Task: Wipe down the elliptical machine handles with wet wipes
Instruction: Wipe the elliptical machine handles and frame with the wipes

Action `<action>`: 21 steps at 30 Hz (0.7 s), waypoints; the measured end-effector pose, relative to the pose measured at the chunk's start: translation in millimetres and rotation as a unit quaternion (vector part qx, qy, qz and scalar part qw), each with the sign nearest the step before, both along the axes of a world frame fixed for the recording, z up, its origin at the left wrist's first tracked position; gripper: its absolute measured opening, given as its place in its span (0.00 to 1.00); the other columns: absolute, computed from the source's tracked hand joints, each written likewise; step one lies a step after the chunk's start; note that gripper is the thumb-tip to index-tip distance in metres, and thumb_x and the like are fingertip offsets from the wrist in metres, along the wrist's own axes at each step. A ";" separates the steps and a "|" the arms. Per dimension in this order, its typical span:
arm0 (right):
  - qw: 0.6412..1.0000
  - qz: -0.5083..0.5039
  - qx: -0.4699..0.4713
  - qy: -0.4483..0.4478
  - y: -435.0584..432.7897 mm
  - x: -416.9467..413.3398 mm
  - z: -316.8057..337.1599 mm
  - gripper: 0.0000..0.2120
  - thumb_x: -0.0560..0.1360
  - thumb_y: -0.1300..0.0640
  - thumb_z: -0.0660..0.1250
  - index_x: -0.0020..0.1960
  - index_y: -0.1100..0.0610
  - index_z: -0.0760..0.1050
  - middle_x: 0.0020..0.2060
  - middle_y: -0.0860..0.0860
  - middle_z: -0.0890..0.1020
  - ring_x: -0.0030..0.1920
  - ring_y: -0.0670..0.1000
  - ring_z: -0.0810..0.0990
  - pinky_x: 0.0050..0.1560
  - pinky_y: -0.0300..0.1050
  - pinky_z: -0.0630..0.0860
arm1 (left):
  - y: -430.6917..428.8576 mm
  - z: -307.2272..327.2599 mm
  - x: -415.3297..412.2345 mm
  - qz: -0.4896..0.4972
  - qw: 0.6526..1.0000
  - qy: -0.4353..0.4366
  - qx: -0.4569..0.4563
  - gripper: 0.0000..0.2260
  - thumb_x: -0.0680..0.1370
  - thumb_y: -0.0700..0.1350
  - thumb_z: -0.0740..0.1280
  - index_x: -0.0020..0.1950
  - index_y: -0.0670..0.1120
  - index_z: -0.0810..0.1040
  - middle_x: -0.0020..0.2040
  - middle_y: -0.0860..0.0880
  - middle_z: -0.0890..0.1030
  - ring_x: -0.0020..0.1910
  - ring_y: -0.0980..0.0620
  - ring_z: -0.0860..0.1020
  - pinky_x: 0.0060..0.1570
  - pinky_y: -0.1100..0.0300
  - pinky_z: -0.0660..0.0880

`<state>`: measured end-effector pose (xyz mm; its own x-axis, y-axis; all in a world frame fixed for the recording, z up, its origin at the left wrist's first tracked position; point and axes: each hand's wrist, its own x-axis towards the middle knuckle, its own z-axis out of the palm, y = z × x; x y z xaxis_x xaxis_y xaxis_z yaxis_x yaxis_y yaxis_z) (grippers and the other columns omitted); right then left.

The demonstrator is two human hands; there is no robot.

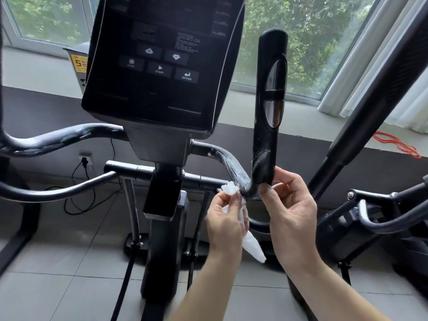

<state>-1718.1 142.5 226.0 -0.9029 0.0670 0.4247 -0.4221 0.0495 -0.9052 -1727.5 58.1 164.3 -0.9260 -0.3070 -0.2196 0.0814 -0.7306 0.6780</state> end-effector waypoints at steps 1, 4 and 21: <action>1.000 0.001 0.001 0.002 0.3 0.2 0.4 0.11 0.78 0.61 0.72 0.58 0.51 0.80 0.31 0.41 0.75 0.32 0.41 0.71 0.36 0.32 0.71 | 3.6 1.2 4.2 0.004 1.000 0.002 0.006 0.05 0.82 0.43 0.68 0.48 0.45 0.75 0.33 0.52 0.77 0.27 0.59 0.72 0.27 0.68 0.68; 1.000 0.001 0.001 0.002 0.6 0.2 1.3 0.11 0.77 0.58 0.73 0.58 0.51 0.80 0.30 0.42 0.75 0.31 0.42 0.71 0.35 0.32 0.70 | 9.3 5.6 7.9 0.019 1.000 0.004 0.013 0.05 0.82 0.43 0.68 0.50 0.43 0.74 0.32 0.51 0.76 0.26 0.59 0.71 0.27 0.67 0.67; 0.999 0.031 -0.017 -0.015 3.4 1.4 3.5 0.12 0.78 0.62 0.73 0.60 0.54 0.81 0.33 0.42 0.77 0.33 0.43 0.72 0.38 0.32 0.73 | -36.7 31.8 5.1 -0.033 0.946 0.048 -0.318 0.06 0.83 0.45 0.69 0.49 0.43 0.80 0.26 0.55 0.73 0.24 0.56 0.67 0.26 0.63 0.63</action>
